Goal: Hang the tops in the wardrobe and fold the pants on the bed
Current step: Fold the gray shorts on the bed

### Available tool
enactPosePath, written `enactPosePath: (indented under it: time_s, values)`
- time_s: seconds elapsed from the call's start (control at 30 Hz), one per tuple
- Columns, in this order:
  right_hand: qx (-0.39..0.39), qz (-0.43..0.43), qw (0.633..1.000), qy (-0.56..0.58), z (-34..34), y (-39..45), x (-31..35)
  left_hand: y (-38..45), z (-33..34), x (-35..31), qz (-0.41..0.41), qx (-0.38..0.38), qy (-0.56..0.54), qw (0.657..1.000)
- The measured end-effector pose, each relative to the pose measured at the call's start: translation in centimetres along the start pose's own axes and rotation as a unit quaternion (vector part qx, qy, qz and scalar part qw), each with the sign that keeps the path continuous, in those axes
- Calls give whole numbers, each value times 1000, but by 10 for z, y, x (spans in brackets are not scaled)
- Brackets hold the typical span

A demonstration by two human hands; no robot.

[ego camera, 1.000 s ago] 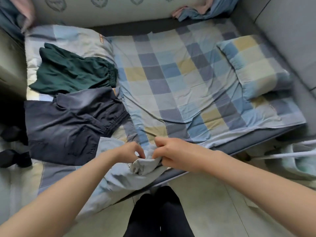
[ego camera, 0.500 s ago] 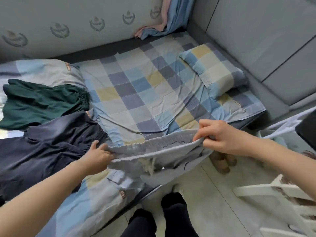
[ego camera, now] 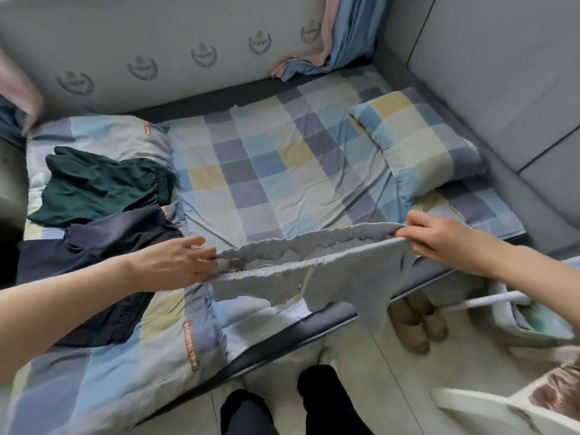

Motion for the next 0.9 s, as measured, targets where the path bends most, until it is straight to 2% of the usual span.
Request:
enactPosePath:
  time_s: [0.1, 0.17, 0.27, 0.33, 0.37, 0.47, 0.57, 0.67, 0.77, 0.83, 0.9]
  values:
    - [-6, -61, 998, -14, -5, -5, -22, 34, 0, -17, 28, 132, -34, 990]
    - [-4, -91, 996, -20, -4, -7, -39, 50, -1, -25, 7, 201, -71, 977]
    - [3, -119, 993, -24, -1, -11, -63, 55, -19, -8, -103, 149, -58, 982]
    - [0, -115, 993, -8, 1, -15, -78, 51, -28, 8, -179, 158, -57, 970]
    - [-8, -108, 994, -2, 0, -15, -84, 51, -33, 13, -198, 139, -60, 968]
    - [-31, -91, 995, -1, 3, -13, -94, 47, -59, 21, -268, -32, -143, 952]
    - [-42, -60, 997, 24, 5, -10, -101, 41, -75, 23, -319, -92, -192, 923]
    - [-73, 23, 995, 60, 1, -11, -117, 35, -85, 21, -390, -149, -248, 874]
    - [-110, 99, 985, 88, 0, -13, -132, 25, -83, 21, -468, -198, -294, 809]
    - [-126, 170, 967, 141, 4, -12, -140, 21, -75, 19, -540, -226, -348, 732]
    - [-115, 238, 936, 233, 14, -8, -142, 19, -62, 14, -589, -254, -440, 629]
Point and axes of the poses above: each hand's wrist, its own y-axis towards the middle knuckle, its own z-axis out of the palm, x = y × z, the point moved 5 cm from there along y, towards the middle knuckle, and after that the axes turned 6 degrees about -y, right-handed, at the moved point
